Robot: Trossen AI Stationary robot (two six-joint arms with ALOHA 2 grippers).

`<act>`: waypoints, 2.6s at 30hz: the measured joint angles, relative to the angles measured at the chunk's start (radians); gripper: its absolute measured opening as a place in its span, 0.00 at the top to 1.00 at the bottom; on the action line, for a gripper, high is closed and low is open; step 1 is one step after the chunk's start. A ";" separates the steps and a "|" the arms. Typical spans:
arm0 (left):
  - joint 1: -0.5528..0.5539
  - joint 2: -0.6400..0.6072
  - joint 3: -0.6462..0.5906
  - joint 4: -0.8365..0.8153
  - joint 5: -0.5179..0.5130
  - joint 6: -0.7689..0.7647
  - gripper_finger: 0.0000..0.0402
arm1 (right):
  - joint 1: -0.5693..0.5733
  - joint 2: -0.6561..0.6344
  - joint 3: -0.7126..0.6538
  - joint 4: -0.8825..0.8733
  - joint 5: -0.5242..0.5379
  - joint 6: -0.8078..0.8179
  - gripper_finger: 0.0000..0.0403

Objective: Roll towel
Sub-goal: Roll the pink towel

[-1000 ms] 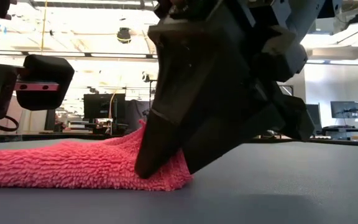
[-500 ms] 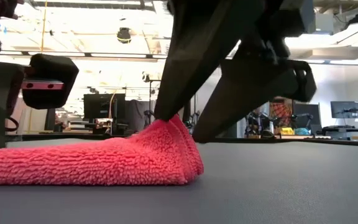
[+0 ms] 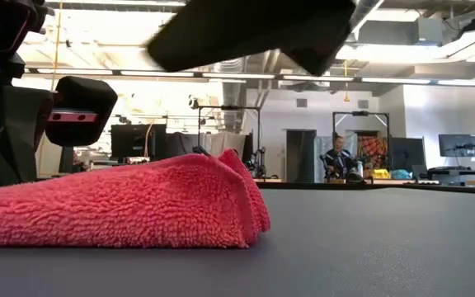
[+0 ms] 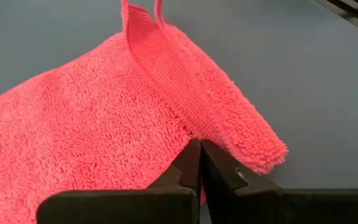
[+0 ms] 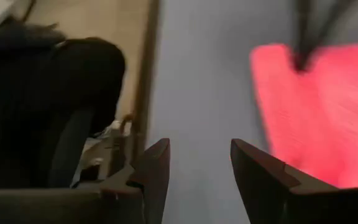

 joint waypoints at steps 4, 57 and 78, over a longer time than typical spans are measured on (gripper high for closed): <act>0.000 0.000 0.000 0.000 0.007 -0.001 1.00 | -0.017 0.025 0.000 0.036 -0.078 -0.051 0.51; -0.059 0.033 0.000 0.060 0.000 0.072 1.00 | -0.124 0.028 0.000 -0.246 -0.018 -0.021 0.57; -0.041 0.033 0.001 0.004 -0.005 0.046 1.00 | -0.122 0.017 0.063 -0.318 -0.021 -0.025 0.53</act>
